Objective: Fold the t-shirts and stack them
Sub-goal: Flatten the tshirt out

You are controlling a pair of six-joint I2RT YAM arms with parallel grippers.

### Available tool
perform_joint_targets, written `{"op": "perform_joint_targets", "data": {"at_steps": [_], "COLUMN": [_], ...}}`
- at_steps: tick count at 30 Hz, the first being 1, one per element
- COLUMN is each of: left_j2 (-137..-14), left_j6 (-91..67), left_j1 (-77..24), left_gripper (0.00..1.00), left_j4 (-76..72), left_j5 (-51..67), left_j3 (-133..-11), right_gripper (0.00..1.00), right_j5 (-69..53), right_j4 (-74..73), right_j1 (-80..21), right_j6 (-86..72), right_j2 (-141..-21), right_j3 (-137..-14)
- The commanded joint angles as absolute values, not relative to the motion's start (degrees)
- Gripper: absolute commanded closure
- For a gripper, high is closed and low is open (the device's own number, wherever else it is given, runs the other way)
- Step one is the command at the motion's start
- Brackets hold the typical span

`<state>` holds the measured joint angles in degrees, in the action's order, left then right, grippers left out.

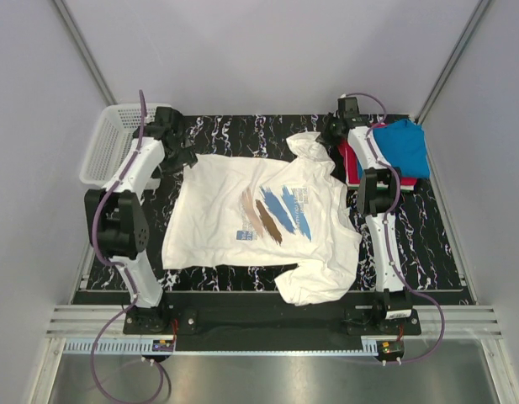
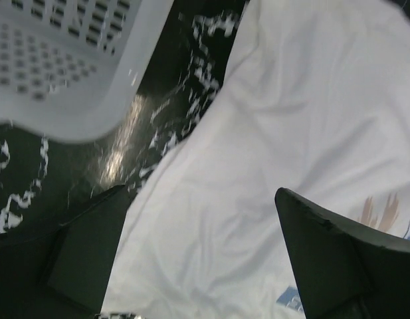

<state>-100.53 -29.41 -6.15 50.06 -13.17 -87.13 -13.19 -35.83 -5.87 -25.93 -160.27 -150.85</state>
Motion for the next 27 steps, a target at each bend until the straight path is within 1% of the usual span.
{"op": "perform_joint_targets", "data": {"at_steps": [1,2,3,5,8,14,18,27], "left_j2": [-111.6,-113.71,-117.56,-120.75,-125.14,-131.21,-133.24,-139.3], "left_j6": [-23.39,-22.68,-21.89,-21.18,-21.53,-21.8,-22.32,-23.03], "left_j1": [-6.24,-6.24,-6.24,-6.24,-6.24,-6.15,-6.07,-5.8], "left_gripper": [0.03,0.04,0.04,0.04,0.04,0.05,0.05,0.05], "left_j4": [46.14,46.4,47.28,48.07,48.08,48.16,48.34,48.25], "left_j5": [-11.88,-10.56,-7.85,-5.2,-3.78,-5.45,-7.38,-6.5], "left_j3": [-101.14,-105.77,-108.08,-113.17,-115.65,-121.89,-125.59,-130.87], "right_gripper": [1.0,1.0,1.0,1.0,1.0,1.0,1.0,1.0], "right_j5": [-13.8,-13.71,-13.71,-13.62,-14.06,-14.85,-14.85,-14.76], "right_j4": [-35.86,-35.86,-35.86,-36.03,-36.12,-36.39,-36.74,-37.7], "right_j1": [-6.5,-6.5,-6.5,-6.5,-6.42,-6.5,-6.5,-6.42], "right_j6": [-23.91,-23.82,-23.82,-23.91,-24.34,-23.73,-22.77,-22.41], "right_j2": [-153.55,-153.37,-152.93,-152.41,-151.62,-149.68,-148.8,-147.92], "right_j3": [-150.12,-150.12,-150.03,-150.12,-149.68,-148.19,-147.3,-147.3]}}
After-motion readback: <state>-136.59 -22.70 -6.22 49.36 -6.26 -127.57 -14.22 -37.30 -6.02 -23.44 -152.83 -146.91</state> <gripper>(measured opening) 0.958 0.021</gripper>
